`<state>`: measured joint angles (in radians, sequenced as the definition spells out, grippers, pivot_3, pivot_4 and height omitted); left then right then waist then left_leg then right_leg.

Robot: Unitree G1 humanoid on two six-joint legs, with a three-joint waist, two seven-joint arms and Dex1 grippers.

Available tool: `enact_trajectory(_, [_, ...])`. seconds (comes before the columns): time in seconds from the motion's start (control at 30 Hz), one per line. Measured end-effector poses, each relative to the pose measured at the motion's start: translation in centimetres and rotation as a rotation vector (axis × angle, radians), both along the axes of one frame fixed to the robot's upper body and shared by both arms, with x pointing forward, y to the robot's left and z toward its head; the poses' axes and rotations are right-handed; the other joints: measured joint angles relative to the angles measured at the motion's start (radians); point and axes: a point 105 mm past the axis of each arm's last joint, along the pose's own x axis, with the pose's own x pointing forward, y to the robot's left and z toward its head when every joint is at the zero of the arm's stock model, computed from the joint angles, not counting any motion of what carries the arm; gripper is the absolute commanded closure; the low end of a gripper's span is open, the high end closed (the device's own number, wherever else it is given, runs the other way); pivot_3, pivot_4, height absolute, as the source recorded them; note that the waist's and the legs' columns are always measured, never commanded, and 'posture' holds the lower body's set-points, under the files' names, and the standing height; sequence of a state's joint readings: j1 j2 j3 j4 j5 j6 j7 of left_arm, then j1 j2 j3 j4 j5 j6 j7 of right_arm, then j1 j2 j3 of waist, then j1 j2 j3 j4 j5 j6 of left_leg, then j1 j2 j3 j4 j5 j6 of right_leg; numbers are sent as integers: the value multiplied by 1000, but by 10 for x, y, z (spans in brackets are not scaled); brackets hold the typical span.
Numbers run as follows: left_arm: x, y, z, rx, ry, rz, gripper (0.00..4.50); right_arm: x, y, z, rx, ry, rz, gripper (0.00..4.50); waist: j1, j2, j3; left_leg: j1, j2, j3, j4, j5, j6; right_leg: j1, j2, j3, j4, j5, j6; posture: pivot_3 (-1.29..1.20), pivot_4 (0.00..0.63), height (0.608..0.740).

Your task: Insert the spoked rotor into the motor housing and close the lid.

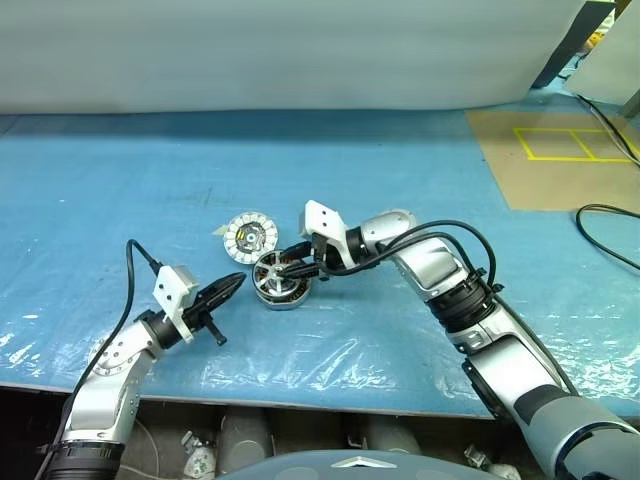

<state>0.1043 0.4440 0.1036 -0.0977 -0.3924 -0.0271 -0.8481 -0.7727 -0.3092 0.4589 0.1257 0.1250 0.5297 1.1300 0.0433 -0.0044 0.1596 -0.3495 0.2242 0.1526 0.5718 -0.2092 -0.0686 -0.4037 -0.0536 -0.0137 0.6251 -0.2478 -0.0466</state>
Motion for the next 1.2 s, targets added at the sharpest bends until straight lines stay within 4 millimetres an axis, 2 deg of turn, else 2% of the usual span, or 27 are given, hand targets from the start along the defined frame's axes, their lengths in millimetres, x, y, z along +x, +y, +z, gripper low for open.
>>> enact_trajectory(0.47, [1, 0, 1, -2, -3, 5, 4500, 3, 4, -7, 6, -28, -7, 2896, 0, 0, 0, 0, 0, 0, 0, 0, 0, 0, 0, 0, 0, 0, 0, 0, 150, 740])
enact_trajectory(0.67, [1, 0, 1, -2, -3, 5, 4500, 1, 3, -19, -12, -14, -11, 2896, 0, 0, 0, 0, 0, 0, 0, 0, 0, 0, 0, 0, 0, 0, 0, 0, 150, 740])
enact_trajectory(0.9, [1, 0, 1, -2, -3, 5, 4500, 2, 4, -20, -8, -29, -5, 2896, -1, 0, 0, 0, 0, 0, 0, 0, 0, 0, 0, 0, 0, 0, 0, 0, 150, 740])
enact_trajectory(1.0, [1, 0, 1, -2, -3, 5, 4500, 2, 4, -20, -8, -36, -7, 3531, -1, 0, 0, 0, 0, 0, 0, 0, 0, 0, 0, 0, 0, 0, 0, 0, 150, 740])
enact_trajectory(1.07, [1, 0, 1, -2, -3, 5, 4500, 3, 5, -20, -6, -40, -7, 4178, -1, 0, 0, 0, 0, 0, 0, 0, 0, 0, 0, 0, 0, 0, 0, 0, 150, 740])
enact_trajectory(1.2, [1, 0, 0, -2, 0, 4, 4500, 3, 5, -20, -7, -45, -7, 4245, -1, 0, 0, 0, 0, 0, 0, 0, 0, 0, 0, 0, 0, 0, 0, 0, 150, 740])
